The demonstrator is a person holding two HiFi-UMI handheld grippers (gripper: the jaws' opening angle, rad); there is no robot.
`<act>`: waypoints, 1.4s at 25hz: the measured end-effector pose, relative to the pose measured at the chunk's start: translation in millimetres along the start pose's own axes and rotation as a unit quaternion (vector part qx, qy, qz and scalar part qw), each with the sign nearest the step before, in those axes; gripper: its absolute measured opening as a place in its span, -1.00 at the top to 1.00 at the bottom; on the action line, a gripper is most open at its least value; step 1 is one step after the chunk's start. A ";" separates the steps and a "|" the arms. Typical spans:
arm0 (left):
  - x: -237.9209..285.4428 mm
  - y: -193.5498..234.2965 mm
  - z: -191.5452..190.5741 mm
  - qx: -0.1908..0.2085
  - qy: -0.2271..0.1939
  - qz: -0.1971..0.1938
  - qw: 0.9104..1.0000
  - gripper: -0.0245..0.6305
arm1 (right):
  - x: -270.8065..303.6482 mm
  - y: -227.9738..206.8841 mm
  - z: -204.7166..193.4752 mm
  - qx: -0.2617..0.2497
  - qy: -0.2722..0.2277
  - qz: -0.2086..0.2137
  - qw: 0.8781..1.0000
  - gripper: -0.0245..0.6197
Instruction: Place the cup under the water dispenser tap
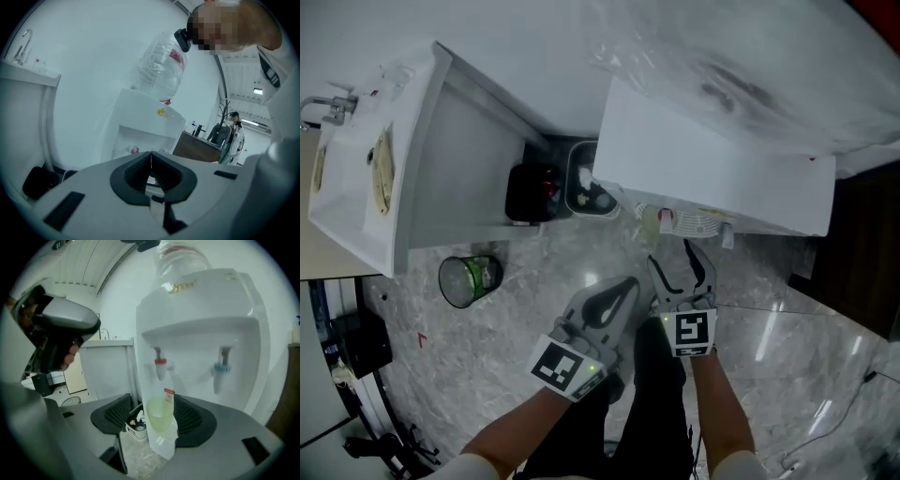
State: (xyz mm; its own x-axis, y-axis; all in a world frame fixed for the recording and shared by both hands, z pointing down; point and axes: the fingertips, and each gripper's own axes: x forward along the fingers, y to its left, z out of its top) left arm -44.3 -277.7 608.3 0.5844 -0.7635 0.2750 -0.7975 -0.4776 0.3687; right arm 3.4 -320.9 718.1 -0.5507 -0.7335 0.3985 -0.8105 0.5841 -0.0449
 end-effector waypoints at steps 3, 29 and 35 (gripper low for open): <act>-12.6 -17.0 25.9 -0.001 -0.006 -0.009 1.000 0.91 | -31.7 10.6 51.8 -0.007 -0.032 0.002 0.999 0.27; -159.3 -178.1 223.9 0.045 -0.026 -0.047 0.998 0.91 | -259.2 93.6 321.6 0.012 -0.075 -0.007 0.997 0.87; -182.2 -188.4 238.4 0.053 -0.037 -0.044 0.997 0.91 | -277.7 108.7 336.0 0.009 -0.074 -0.002 0.997 0.87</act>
State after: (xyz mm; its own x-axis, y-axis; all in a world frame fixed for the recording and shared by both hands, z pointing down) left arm -36.3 -152.3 277.0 0.6426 -0.7454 0.1773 -0.7576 -0.5836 0.2923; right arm 1.1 -170.6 294.7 -0.5699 -0.7798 0.2592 -0.8153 0.5760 -0.0598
